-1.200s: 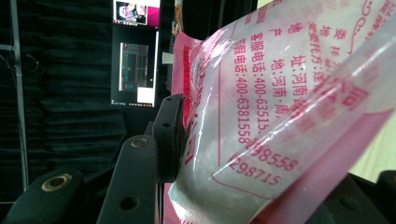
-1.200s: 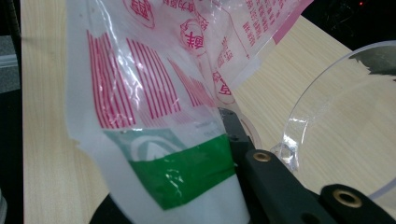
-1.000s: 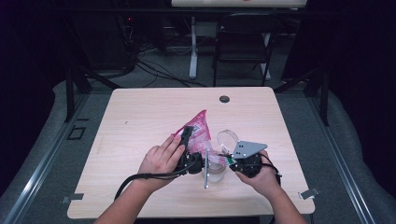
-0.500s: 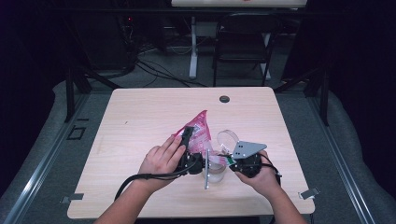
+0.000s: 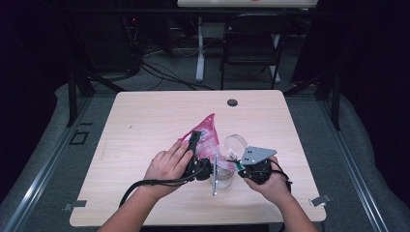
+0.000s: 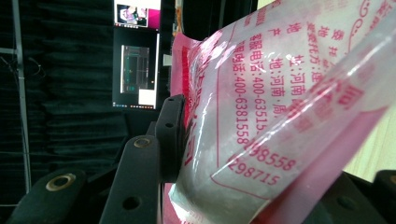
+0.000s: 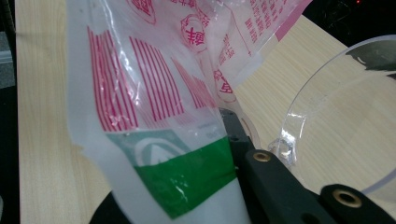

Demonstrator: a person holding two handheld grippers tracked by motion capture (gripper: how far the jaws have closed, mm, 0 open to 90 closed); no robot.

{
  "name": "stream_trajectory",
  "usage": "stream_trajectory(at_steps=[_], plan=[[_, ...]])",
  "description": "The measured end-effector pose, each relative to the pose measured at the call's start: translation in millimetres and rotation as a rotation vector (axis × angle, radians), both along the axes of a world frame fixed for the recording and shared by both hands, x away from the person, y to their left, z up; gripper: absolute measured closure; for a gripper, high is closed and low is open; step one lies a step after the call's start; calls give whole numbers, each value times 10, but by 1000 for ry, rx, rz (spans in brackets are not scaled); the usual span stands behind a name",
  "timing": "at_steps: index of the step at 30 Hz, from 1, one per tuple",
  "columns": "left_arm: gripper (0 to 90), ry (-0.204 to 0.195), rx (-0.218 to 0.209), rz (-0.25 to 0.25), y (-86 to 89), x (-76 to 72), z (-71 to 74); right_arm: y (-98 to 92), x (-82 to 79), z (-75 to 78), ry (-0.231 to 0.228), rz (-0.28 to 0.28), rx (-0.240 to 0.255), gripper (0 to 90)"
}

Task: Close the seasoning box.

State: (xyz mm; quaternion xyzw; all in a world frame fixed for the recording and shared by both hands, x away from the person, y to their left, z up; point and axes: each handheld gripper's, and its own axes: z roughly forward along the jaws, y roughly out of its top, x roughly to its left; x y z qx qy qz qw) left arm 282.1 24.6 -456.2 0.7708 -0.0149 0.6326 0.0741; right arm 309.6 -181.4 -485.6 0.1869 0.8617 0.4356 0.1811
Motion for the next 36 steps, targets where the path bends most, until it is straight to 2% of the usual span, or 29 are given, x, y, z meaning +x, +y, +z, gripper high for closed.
stream_trajectory(at_steps=[20,21,22,24,28,29,33,36], plan=[[656,10,1,0,4,25,2,-20,-45,34,-12,1,9,900],[657,6,-5,-13,9,34,-4,-18,-50,37,-12,2,9,900],[657,16,-2,1,7,25,3,-16,-53,39,-14,3,8,900],[659,8,-8,-12,12,34,-6,-14,-58,43,-14,6,5,900],[660,19,0,1,8,25,-4,-7,-63,41,-9,14,5,900],[660,7,-1,-12,12,35,-6,-6,-64,41,-7,16,11,900],[660,17,1,7,5,24,3,-8,-72,52,-8,22,11,900],[660,7,5,1,-1,20,11,-8,-78,58,-5,30,11,900]])
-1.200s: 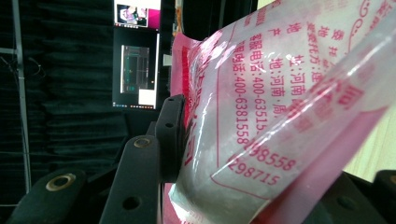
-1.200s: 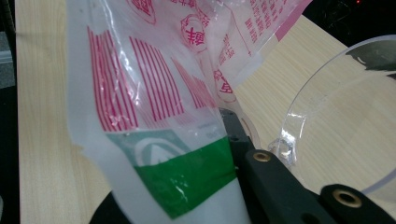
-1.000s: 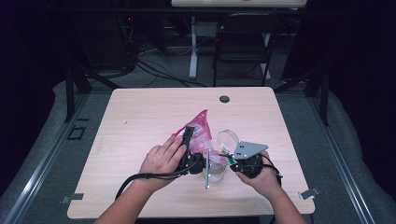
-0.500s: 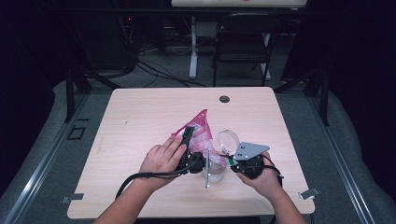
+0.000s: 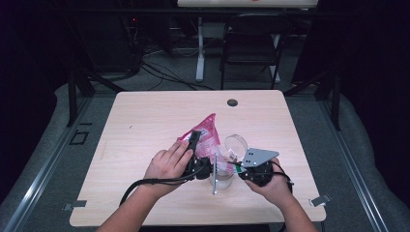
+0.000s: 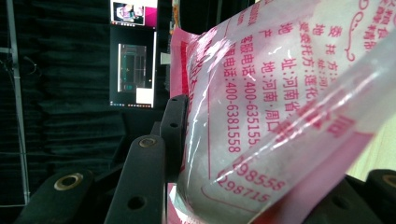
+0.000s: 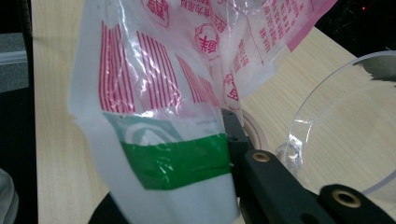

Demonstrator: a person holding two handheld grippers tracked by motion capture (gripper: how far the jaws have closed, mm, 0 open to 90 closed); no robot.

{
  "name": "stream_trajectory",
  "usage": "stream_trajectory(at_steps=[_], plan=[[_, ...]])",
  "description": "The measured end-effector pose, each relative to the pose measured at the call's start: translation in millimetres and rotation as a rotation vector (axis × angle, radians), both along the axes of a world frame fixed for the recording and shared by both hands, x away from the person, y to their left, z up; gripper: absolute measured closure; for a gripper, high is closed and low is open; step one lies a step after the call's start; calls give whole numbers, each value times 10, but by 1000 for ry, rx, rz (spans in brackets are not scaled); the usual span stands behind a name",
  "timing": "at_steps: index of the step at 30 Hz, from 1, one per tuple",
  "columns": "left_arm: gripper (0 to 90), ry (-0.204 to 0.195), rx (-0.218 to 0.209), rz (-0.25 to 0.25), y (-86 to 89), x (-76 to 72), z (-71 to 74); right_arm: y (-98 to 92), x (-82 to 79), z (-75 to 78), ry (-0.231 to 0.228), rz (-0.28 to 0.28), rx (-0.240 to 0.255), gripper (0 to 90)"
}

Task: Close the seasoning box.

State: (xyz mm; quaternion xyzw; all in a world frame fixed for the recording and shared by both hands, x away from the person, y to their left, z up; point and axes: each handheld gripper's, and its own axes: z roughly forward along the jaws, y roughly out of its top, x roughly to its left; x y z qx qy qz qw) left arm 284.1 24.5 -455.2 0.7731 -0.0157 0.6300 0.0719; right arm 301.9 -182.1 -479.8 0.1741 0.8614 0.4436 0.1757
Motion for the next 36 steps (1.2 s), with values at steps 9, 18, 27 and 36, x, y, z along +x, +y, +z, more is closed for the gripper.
stream_trajectory(at_steps=[9,18,27,36], plan=[[661,2,-1,4,-8,-9,20,-4,-19,24,1,11,0,900],[660,-1,6,-9,-23,-25,24,-29,1,9,10,-2,5,900],[660,-2,-2,-23,-30,-24,12,-52,13,-10,9,-7,-2,900],[656,-6,3,-22,-58,-51,34,-86,33,-17,15,-16,11,900]])
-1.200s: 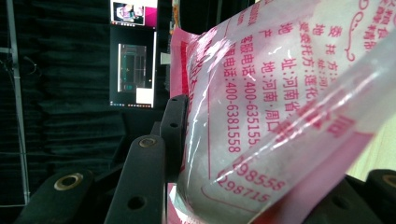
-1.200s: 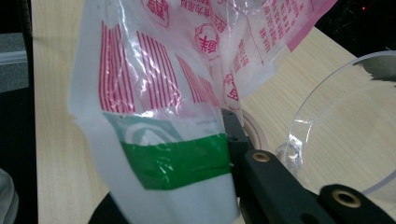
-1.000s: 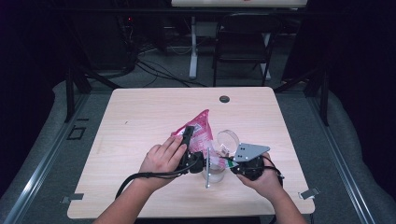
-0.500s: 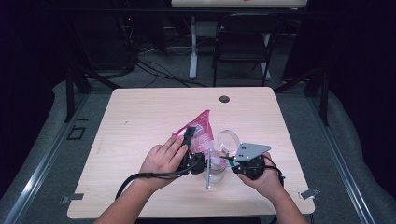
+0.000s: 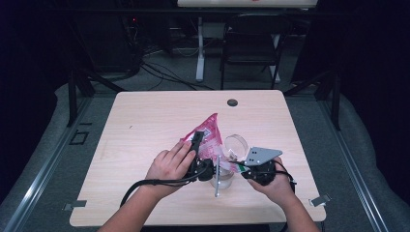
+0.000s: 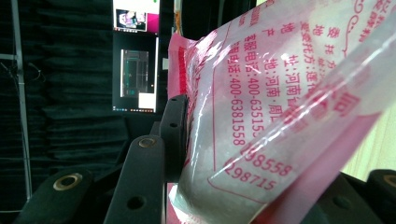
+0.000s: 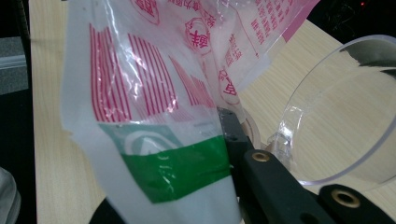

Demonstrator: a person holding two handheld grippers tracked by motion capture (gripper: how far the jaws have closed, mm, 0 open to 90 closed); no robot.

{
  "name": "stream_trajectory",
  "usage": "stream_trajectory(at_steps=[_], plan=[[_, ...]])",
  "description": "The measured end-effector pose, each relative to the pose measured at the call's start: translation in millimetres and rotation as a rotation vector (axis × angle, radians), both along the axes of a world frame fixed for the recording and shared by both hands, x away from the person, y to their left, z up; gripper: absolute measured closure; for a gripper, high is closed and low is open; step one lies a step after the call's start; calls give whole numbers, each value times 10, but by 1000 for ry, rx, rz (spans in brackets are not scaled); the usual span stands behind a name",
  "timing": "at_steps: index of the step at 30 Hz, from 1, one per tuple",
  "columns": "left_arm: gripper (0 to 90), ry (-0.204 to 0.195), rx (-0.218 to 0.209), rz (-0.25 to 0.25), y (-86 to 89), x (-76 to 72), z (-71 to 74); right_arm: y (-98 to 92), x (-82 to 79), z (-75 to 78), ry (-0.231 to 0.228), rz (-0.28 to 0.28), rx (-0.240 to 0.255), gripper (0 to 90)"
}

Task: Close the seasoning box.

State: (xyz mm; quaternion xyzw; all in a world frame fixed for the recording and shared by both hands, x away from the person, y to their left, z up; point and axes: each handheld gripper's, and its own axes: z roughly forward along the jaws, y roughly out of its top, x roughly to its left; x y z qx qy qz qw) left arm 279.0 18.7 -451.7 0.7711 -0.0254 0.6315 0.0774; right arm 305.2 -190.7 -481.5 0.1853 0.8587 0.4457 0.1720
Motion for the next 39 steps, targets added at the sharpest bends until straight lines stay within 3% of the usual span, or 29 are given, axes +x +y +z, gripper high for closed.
stream_trajectory(at_steps=[17,23,27,33,39], plan=[[658,-14,4,-20,-41,-28,-18,-19,22,-21,5,-16,-1,900],[668,-7,17,-1,-36,-30,-27,-16,14,-7,-4,-30,5,900],[673,-6,-2,-3,-17,2,-19,-16,5,2,-5,-17,22,900],[677,5,15,11,-12,5,3,-1,-4,4,-6,-3,27,882],[678,5,5,5,-6,24,-13,4,-11,12,-4,6,36,847]])
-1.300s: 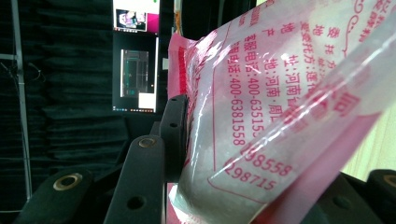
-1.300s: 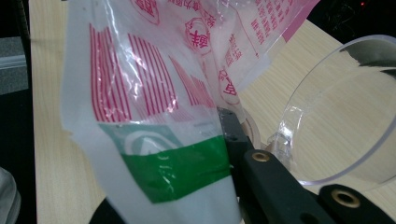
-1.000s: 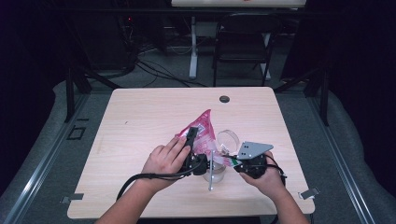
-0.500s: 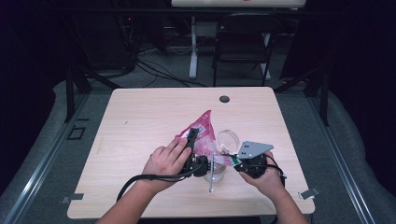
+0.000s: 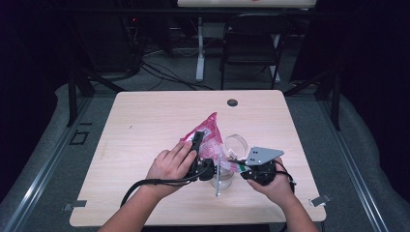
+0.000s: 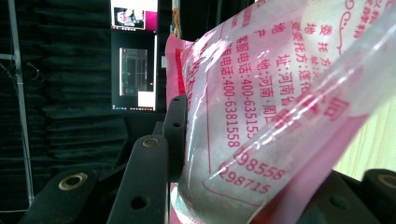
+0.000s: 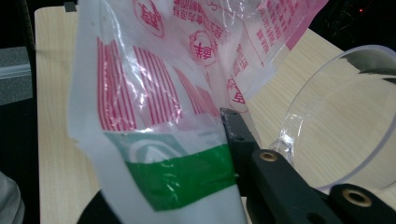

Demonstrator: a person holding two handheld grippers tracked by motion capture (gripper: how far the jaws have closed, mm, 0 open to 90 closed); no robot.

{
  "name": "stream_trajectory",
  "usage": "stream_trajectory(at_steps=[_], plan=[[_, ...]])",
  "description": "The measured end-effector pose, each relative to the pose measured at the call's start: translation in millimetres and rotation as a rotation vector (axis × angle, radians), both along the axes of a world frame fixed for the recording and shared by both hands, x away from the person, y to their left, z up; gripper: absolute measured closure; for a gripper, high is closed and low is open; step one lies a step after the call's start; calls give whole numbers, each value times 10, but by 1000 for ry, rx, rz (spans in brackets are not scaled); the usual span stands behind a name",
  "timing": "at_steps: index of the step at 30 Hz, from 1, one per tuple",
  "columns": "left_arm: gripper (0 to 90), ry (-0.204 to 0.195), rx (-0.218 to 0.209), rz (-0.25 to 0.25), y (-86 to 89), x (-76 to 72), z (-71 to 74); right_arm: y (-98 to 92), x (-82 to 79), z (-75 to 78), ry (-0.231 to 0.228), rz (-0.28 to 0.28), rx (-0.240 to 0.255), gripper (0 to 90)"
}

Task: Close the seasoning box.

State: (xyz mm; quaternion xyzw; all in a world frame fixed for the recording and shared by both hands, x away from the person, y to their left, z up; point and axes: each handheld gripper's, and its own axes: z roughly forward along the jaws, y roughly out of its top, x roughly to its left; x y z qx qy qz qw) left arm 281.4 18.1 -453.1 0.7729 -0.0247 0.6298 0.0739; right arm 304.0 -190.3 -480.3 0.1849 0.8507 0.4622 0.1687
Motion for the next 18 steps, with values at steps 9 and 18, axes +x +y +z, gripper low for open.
stream_trajectory(at_steps=[9,18], plan=[[680,4,5,4,58,8,1,15,-15,16,-8,22,8,780],[681,27,7,26,102,-8,-14,38,-61,68,-29,36,9,798]])
